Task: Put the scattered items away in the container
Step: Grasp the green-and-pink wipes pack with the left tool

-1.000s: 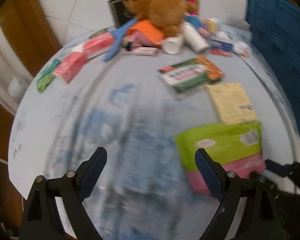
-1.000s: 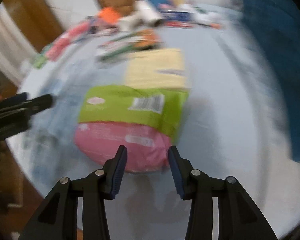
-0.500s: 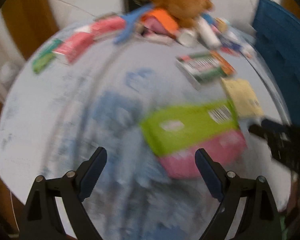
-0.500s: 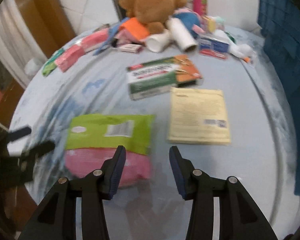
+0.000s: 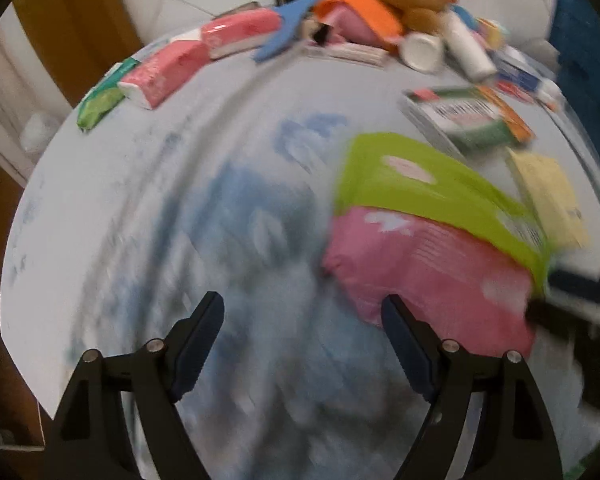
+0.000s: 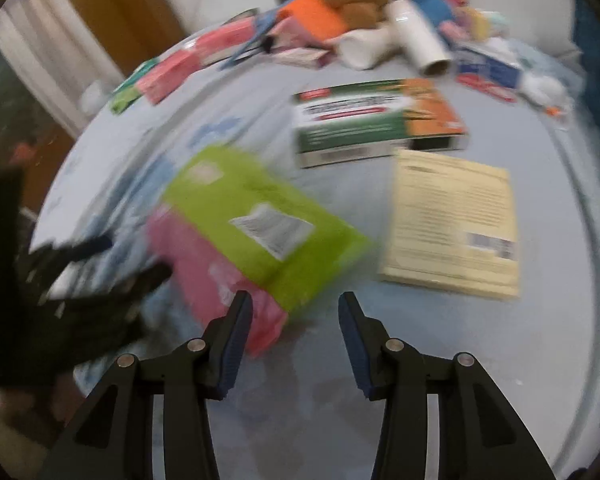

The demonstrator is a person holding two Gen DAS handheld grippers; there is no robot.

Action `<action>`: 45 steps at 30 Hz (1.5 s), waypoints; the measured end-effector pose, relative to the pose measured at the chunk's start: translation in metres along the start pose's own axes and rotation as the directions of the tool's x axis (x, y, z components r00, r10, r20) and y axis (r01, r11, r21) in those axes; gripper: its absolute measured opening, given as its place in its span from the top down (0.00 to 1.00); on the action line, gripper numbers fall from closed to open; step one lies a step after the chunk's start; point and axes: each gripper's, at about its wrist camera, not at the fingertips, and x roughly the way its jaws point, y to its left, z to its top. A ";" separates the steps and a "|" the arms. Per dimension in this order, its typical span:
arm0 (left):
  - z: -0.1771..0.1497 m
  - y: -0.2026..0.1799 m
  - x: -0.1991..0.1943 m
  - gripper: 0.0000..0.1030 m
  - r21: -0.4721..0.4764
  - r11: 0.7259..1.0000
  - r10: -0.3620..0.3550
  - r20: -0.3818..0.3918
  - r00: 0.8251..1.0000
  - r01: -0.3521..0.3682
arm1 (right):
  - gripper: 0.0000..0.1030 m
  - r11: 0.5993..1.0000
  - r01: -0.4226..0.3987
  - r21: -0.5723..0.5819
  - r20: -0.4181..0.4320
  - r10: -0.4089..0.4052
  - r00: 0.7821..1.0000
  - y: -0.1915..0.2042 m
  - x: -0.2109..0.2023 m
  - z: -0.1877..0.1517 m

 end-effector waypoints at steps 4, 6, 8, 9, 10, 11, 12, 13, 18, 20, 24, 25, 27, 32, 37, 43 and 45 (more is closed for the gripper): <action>0.036 0.027 0.019 0.22 -0.034 0.997 0.074 -0.004 0.997 -0.074 | 0.56 0.995 -0.098 -0.001 -0.023 0.098 0.995 0.025 0.016 0.015; 0.049 0.035 0.015 0.22 -0.044 0.999 0.027 0.003 1.000 -0.027 | 0.56 0.995 -0.090 -0.035 -0.026 0.090 0.996 0.040 0.018 0.021; 0.054 0.039 0.008 0.22 -0.052 0.999 -0.015 0.011 1.000 0.016 | 0.56 0.998 -0.056 -0.029 0.014 0.057 0.998 0.040 0.007 0.027; 0.055 0.039 0.004 0.22 -0.055 0.998 -0.034 0.015 0.999 0.035 | 0.56 0.999 -0.035 -0.019 0.036 0.036 0.999 0.038 0.002 0.030; 0.055 0.040 0.001 0.22 -0.061 0.996 -0.057 0.016 0.998 0.057 | 0.56 1.000 -0.005 0.009 0.063 0.005 0.998 0.029 -0.005 0.033; 0.054 0.039 -0.001 0.22 -0.079 0.993 -0.089 0.006 0.996 0.089 | 0.56 0.999 0.029 0.038 0.086 -0.032 0.996 0.020 -0.010 0.036; 0.053 0.038 -0.002 0.22 -0.095 0.989 -0.118 -0.003 0.993 0.118 | 0.56 0.996 0.066 0.066 0.096 -0.072 0.993 0.010 -0.010 0.040; 0.052 0.033 -0.002 0.22 -0.102 0.986 -0.132 -0.012 0.991 0.130 | 0.56 0.992 0.085 0.088 0.093 -0.093 0.991 0.002 -0.008 0.043; 0.043 0.024 0.000 0.22 -0.123 0.987 -0.109 -0.043 0.993 0.103 | 0.56 0.992 0.100 0.070 -0.033 -0.098 0.995 -0.009 0.028 0.047; 0.041 0.025 -0.002 0.22 -0.141 0.986 -0.099 -0.047 0.994 0.092 | 0.56 0.999 0.013 0.038 -0.068 -0.011 0.998 0.003 0.036 0.042; 0.038 0.019 -0.006 0.22 -0.168 0.983 -0.081 -0.044 0.996 0.073 | 0.51 0.995 -0.077 -0.065 -0.102 0.070 0.992 0.028 0.042 0.033; 0.037 0.017 -0.007 0.22 -0.165 0.984 -0.077 -0.044 0.996 0.069 | 0.50 0.994 -0.064 -0.086 -0.104 0.055 0.993 0.030 0.042 0.031; 0.037 0.012 -0.007 0.22 -0.163 0.984 -0.080 -0.045 0.996 0.072 | 0.47 0.997 -0.036 -0.065 -0.095 0.030 0.995 0.017 0.036 0.031; 0.045 0.000 -0.025 0.22 -0.165 0.982 -0.089 0.002 0.996 0.088 | 0.37 0.999 0.038 -0.023 -0.072 -0.040 0.997 -0.020 0.025 0.033; 0.058 -0.021 -0.039 0.04 -0.153 0.980 -0.123 0.029 0.992 0.126 | 0.37 0.999 0.044 -0.006 -0.054 -0.045 0.998 -0.034 0.016 0.036; 0.051 -0.054 -0.003 0.03 -0.188 0.978 -0.111 -0.087 0.990 0.094 | 0.28 0.993 0.113 0.016 -0.022 -0.113 0.993 -0.060 -0.002 0.036; 0.046 -0.062 0.012 0.03 -0.184 0.982 -0.065 -0.131 0.989 0.040 | 0.12 0.993 0.117 0.024 -0.020 -0.117 0.993 -0.070 -0.004 0.034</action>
